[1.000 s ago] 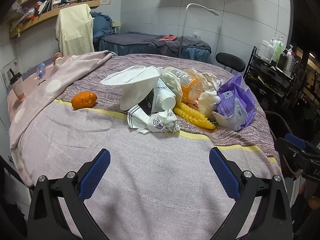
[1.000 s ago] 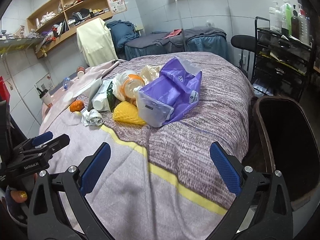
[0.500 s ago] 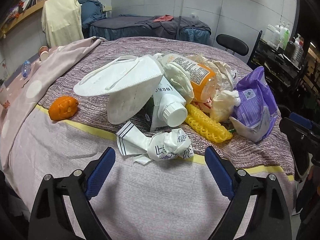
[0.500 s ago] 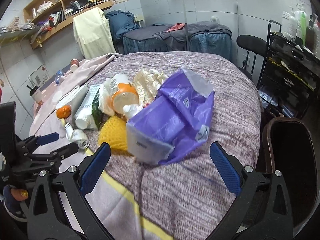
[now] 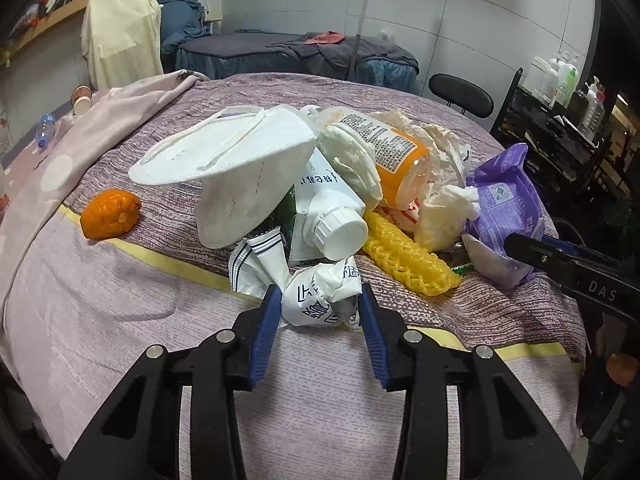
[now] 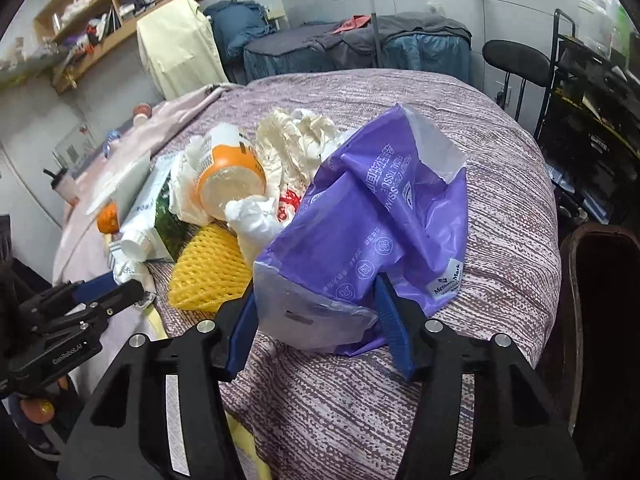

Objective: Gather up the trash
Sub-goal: 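Grasp the crumpled white wrapper with the left tool while the right tool grasps the purple bag, then carry the white wrapper and purple bag over the brown bin, right tool releasing the bag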

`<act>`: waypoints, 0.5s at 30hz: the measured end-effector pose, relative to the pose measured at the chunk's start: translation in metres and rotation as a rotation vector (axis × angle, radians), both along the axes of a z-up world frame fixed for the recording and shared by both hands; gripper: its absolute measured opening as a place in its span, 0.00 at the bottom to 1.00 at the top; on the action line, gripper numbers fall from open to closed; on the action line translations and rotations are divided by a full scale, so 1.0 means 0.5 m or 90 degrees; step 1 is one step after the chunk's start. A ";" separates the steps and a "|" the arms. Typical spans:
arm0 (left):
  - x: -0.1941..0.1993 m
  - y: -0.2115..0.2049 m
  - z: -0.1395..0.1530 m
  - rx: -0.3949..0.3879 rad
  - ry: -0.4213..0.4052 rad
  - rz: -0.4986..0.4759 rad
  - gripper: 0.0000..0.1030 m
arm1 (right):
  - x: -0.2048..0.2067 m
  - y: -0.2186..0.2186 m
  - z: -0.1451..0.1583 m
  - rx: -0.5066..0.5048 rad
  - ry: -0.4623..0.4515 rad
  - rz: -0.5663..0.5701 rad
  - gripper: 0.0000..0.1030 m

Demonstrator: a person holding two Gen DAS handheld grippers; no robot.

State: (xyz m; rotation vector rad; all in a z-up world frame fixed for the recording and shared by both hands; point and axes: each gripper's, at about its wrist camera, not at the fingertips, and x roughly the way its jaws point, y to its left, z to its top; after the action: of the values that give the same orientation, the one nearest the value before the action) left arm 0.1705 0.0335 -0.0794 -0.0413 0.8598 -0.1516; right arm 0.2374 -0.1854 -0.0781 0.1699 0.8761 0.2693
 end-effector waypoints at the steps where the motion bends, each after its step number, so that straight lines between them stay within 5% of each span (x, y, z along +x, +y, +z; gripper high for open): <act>1: -0.003 0.002 0.002 -0.005 -0.002 0.001 0.37 | -0.005 0.000 0.002 0.003 -0.005 0.000 0.47; 15: -0.081 0.010 0.060 -0.063 -0.060 0.013 0.36 | -0.108 -0.033 0.053 0.024 -0.094 -0.028 0.42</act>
State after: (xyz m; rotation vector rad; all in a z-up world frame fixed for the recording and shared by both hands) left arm 0.1300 0.0384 -0.0493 -0.1345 0.7578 -0.1752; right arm 0.1832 -0.2019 -0.0517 0.2019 0.7203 0.2542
